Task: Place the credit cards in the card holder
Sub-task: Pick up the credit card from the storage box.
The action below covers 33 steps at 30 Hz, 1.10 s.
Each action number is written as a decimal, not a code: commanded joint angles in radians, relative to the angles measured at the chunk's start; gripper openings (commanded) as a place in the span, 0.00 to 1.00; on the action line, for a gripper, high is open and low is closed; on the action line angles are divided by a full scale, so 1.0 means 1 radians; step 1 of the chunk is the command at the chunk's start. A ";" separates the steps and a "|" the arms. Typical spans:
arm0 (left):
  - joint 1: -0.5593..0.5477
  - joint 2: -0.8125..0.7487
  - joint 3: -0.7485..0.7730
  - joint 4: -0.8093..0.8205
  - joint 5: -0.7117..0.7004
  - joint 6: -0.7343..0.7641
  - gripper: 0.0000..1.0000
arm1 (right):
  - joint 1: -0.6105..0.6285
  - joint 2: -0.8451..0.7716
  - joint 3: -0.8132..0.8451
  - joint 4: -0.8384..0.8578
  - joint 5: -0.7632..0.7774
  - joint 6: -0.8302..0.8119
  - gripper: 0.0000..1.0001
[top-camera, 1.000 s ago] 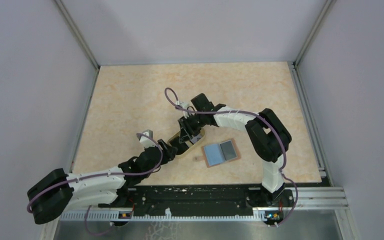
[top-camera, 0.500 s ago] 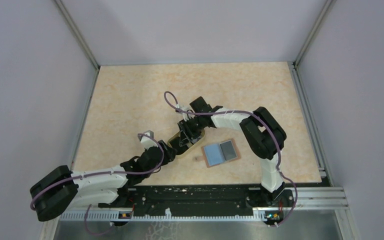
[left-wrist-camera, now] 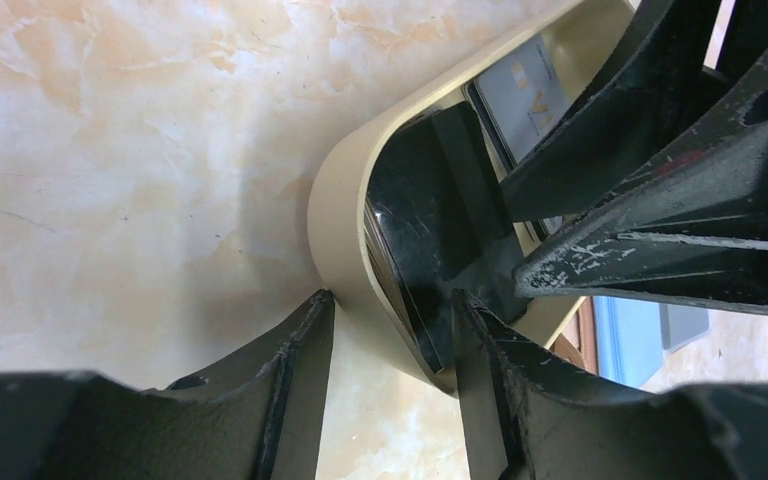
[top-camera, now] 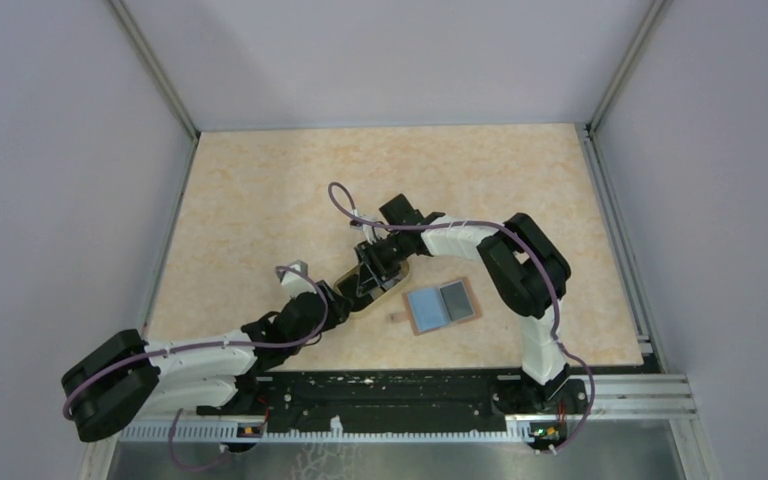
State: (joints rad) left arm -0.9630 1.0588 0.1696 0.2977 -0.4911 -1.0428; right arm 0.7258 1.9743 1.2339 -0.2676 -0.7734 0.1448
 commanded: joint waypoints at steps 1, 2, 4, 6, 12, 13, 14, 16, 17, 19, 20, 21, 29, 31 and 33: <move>0.006 0.004 0.018 0.026 0.008 -0.014 0.52 | 0.020 -0.058 0.030 0.067 -0.131 0.047 0.43; 0.006 0.004 0.018 0.026 0.008 -0.014 0.52 | 0.020 -0.062 0.026 0.076 -0.142 0.055 0.43; 0.006 0.003 0.018 0.026 0.008 -0.014 0.52 | 0.019 -0.069 0.021 0.092 -0.160 0.070 0.43; 0.007 0.003 0.016 0.027 0.009 -0.014 0.52 | 0.020 -0.070 0.017 0.101 -0.173 0.081 0.42; 0.007 -0.001 0.013 0.029 0.009 -0.014 0.51 | 0.019 -0.070 0.007 0.129 -0.191 0.110 0.39; 0.007 -0.001 0.012 0.031 0.009 -0.014 0.50 | 0.020 -0.069 0.004 0.131 -0.191 0.110 0.39; 0.007 -0.002 0.012 0.032 0.009 -0.014 0.50 | 0.020 -0.065 0.004 0.131 -0.191 0.112 0.39; 0.008 -0.002 0.010 0.032 0.009 -0.014 0.50 | 0.019 -0.059 0.001 0.137 -0.196 0.119 0.38; 0.007 -0.002 0.010 0.033 0.009 -0.014 0.50 | 0.020 -0.054 0.001 0.139 -0.198 0.123 0.38; 0.007 -0.002 0.010 0.034 0.009 -0.012 0.50 | 0.019 -0.048 0.001 0.135 -0.196 0.123 0.36; 0.008 -0.003 0.010 0.034 0.009 -0.012 0.50 | 0.020 -0.044 0.001 0.130 -0.194 0.122 0.35; 0.008 -0.002 0.010 0.034 0.009 -0.013 0.50 | 0.020 -0.039 0.002 0.124 -0.188 0.118 0.35; 0.008 -0.005 0.007 0.036 0.011 -0.012 0.50 | 0.023 -0.027 0.024 0.045 -0.070 0.050 0.35; 0.007 -0.007 0.006 0.036 0.011 -0.013 0.50 | 0.027 -0.026 0.031 0.030 -0.045 0.031 0.37; 0.007 -0.008 0.005 0.037 0.011 -0.013 0.50 | 0.029 -0.025 0.033 0.024 -0.039 0.022 0.39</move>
State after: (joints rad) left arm -0.9573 1.0595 0.1692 0.2909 -0.4854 -1.0393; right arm 0.7341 1.9537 1.2320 -0.2245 -0.8516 0.2119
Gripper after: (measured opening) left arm 0.500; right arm 0.368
